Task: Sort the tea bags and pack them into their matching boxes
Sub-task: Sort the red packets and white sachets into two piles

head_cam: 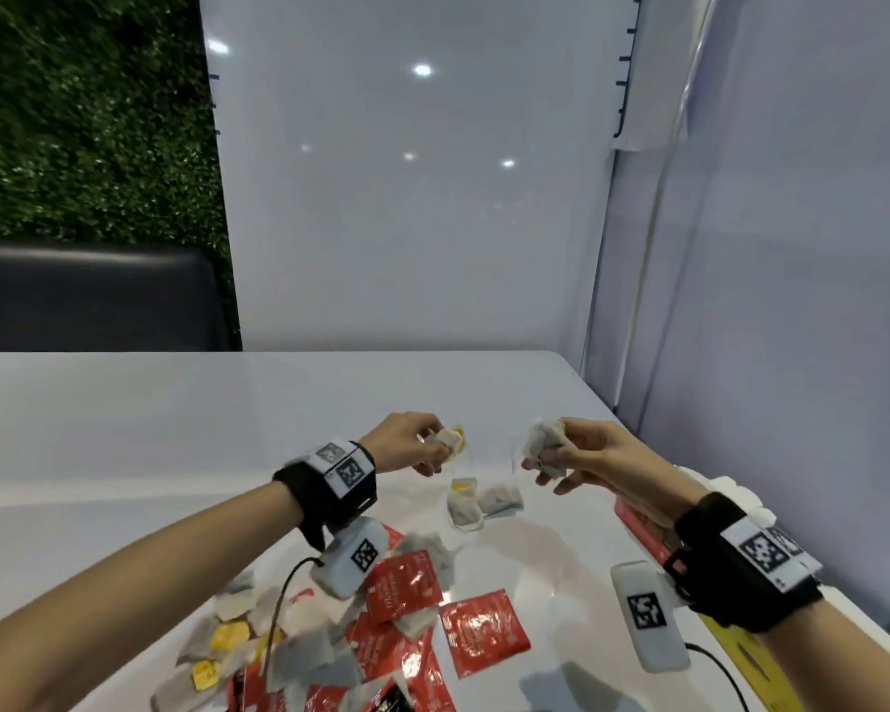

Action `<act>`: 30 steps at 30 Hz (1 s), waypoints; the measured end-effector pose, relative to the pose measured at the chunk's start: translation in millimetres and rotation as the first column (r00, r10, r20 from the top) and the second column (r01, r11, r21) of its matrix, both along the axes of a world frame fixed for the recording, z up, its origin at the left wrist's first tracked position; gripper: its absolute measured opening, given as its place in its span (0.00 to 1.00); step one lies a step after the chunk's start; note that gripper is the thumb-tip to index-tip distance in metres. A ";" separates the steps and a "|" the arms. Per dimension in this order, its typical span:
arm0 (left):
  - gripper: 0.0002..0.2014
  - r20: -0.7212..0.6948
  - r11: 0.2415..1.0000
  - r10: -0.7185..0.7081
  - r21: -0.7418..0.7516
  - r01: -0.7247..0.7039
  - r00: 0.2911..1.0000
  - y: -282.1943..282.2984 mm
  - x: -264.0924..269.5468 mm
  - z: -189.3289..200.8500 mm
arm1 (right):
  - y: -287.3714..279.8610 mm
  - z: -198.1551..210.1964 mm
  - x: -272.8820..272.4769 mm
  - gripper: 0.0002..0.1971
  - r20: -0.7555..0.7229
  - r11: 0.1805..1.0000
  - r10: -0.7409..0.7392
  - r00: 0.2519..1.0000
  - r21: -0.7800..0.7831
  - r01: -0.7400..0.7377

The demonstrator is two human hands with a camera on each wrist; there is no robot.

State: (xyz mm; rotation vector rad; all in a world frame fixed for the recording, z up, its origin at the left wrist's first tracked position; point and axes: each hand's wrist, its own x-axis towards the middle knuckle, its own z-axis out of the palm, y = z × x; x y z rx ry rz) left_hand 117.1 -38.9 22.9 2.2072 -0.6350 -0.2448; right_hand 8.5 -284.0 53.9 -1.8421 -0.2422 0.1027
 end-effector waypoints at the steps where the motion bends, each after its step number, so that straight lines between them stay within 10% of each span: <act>1: 0.11 -0.012 1.000 0.011 0.024 -0.010 1.000 -10.8 7.9 -7.2 | 0.4 0.2 4.9 0.10 0.002 0.999 -0.025 1.000 -0.045 0.026; 6: 0.35 -0.082 0.875 -0.070 0.474 0.101 0.994 -28.7 18.8 -33.1 | -0.5 -16.0 32.7 0.03 -0.089 0.969 -0.101 0.991 -0.236 0.078; 10: 0.32 -0.096 0.753 -0.180 0.628 0.200 0.979 4.8 3.4 -42.3 | -0.3 -36.0 53.3 0.04 -0.135 0.909 -0.169 0.976 -0.403 0.102; 16: 0.20 -0.103 0.733 -0.294 0.614 0.294 0.950 24.6 -4.4 -38.6 | 28.6 -54.2 79.6 0.07 -0.078 0.722 -0.239 0.968 -0.681 0.123; 20: 0.26 -0.146 0.657 -0.377 0.654 0.375 0.915 9.0 -8.8 -45.1 | 51.6 -54.3 55.2 0.23 0.078 0.370 -0.039 0.996 -0.925 0.087; 24: 0.25 -0.176 0.624 -0.379 0.676 0.392 0.908 9.7 -15.2 -53.3 | 60.7 -44.6 -3.4 0.18 -0.069 0.470 0.259 0.963 -0.863 -0.188; 30: 0.18 -0.125 0.693 -0.328 0.641 0.328 0.936 34.6 -26.6 -60.3 | 63.2 -78.6 -82.5 0.20 -0.273 0.303 0.318 0.908 -0.878 -0.371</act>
